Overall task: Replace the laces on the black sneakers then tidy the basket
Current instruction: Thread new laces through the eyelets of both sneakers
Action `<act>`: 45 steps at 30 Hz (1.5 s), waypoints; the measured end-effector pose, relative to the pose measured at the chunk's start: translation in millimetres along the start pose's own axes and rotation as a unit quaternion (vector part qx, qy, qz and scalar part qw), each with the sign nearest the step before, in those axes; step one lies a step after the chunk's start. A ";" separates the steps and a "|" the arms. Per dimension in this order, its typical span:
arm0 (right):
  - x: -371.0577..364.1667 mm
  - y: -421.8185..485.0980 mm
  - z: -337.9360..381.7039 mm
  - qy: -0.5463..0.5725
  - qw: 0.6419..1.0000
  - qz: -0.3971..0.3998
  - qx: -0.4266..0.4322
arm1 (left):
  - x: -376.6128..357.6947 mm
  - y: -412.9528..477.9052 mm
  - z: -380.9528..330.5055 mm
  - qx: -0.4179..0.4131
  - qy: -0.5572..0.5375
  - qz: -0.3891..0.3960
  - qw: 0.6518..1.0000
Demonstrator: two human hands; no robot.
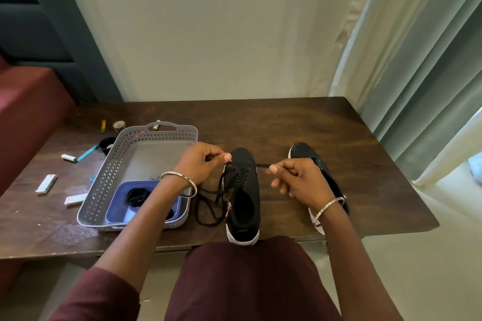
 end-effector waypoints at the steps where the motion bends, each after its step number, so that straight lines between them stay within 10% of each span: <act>1: -3.3 1.7 1.0 -0.009 1.000 -0.003 0.008 | -3.5 1.0 -1.7 0.005 0.007 0.005 1.000; 7: -40.2 12.7 8.6 -0.038 0.995 0.095 -0.005 | -28.9 7.1 -26.6 -0.027 -0.073 0.033 0.996; 14: -33.3 29.3 8.2 -0.070 0.995 -0.056 0.049 | -48.5 9.4 -22.9 0.017 -0.166 0.079 0.983; 24: -49.4 43.4 -37.8 0.009 0.998 -0.046 -0.029 | -49.3 13.2 13.0 0.060 -0.069 0.039 0.995; 32: -70.0 45.1 -71.9 -0.321 0.940 0.071 -0.092 | -68.8 20.3 25.0 0.189 -0.032 -0.111 0.975; 45: -78.7 45.0 -92.5 -0.237 0.962 -0.131 -0.019 | -107.7 26.8 24.0 0.252 -0.069 -0.116 0.958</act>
Point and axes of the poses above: each hand's wrist, its own y-axis towards the middle knuckle, its own x-axis out of the back of the hand, z = x × y, the point moved 3 cm from there along y, towards the middle knuckle, and after that the axes turned 9 degrees about y, right-handed, at the moved point
